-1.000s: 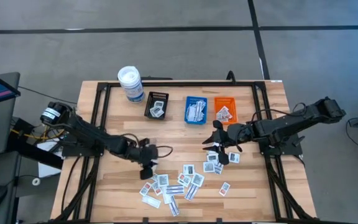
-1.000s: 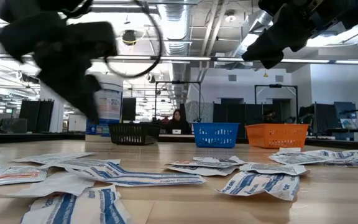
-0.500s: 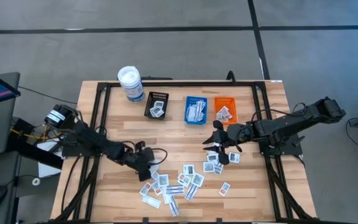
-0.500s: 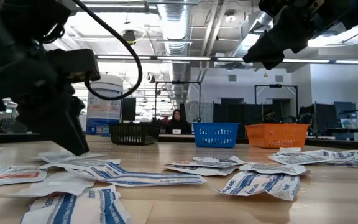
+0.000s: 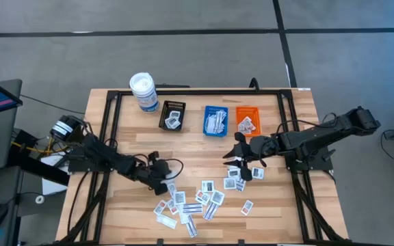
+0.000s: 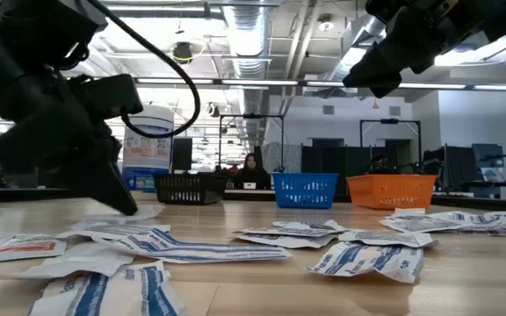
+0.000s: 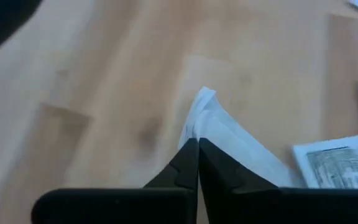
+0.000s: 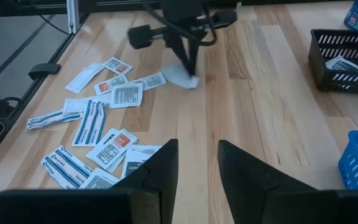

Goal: Pick & Place First Aid Supplies
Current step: Put the blue bandage into the blue bin

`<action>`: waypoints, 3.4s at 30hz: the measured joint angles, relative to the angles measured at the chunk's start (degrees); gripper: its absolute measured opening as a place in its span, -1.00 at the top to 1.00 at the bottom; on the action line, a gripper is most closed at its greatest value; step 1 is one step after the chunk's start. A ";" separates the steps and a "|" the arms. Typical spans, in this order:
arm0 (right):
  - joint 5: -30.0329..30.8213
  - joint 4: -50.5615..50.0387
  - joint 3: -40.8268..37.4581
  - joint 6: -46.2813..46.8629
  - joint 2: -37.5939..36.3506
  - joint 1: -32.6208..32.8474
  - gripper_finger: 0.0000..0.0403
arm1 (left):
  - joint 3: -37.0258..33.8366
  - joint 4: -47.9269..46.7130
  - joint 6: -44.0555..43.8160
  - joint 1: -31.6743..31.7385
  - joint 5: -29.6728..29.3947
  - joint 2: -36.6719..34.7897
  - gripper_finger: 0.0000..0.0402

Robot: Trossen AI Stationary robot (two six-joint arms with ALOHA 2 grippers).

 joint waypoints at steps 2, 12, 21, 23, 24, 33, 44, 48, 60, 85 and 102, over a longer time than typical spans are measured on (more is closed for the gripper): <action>0.04 0.21 0.00 0.02 0.00 -0.01 0.47 | -0.03 2.34 1.60 0.10 -2.27 -0.93 0.95; 7.43 6.88 0.06 2.66 6.71 -1.90 0.47 | 0.21 22.36 16.88 3.74 -8.27 -2.67 0.96; 2.93 22.83 0.63 8.45 17.34 -5.94 0.47 | 0.23 31.72 25.84 7.22 -8.55 -2.76 0.96; 2.82 28.54 1.63 9.23 20.64 -6.47 0.47 | 0.25 32.07 25.86 7.92 -8.53 -2.76 0.96; 2.71 30.29 1.89 9.91 21.99 -6.62 0.47 | 0.25 32.37 25.89 8.27 -8.51 -2.76 0.96; -1.13 34.52 10.18 12.50 34.06 -7.58 0.47 | 0.28 34.84 25.89 10.56 -8.51 -2.83 0.96; -1.52 33.47 13.86 12.30 38.29 -8.19 0.71 | 0.16 35.05 25.49 10.56 -8.47 -2.83 0.96; -1.57 31.74 13.86 10.69 38.01 -8.52 0.96 | 0.16 35.06 25.47 10.56 -8.48 -2.84 0.94; -1.57 19.20 13.85 7.87 32.69 -8.61 0.99 | 0.14 34.83 23.76 10.49 -4.95 -2.85 0.71; -6.02 18.97 13.86 3.41 27.02 -4.83 1.00 | 0.14 45.03 25.41 11.89 10.43 -2.87 0.29; -5.97 18.76 13.86 3.48 27.02 -4.90 1.00 | 0.16 47.93 25.46 12.93 10.51 -2.87 0.96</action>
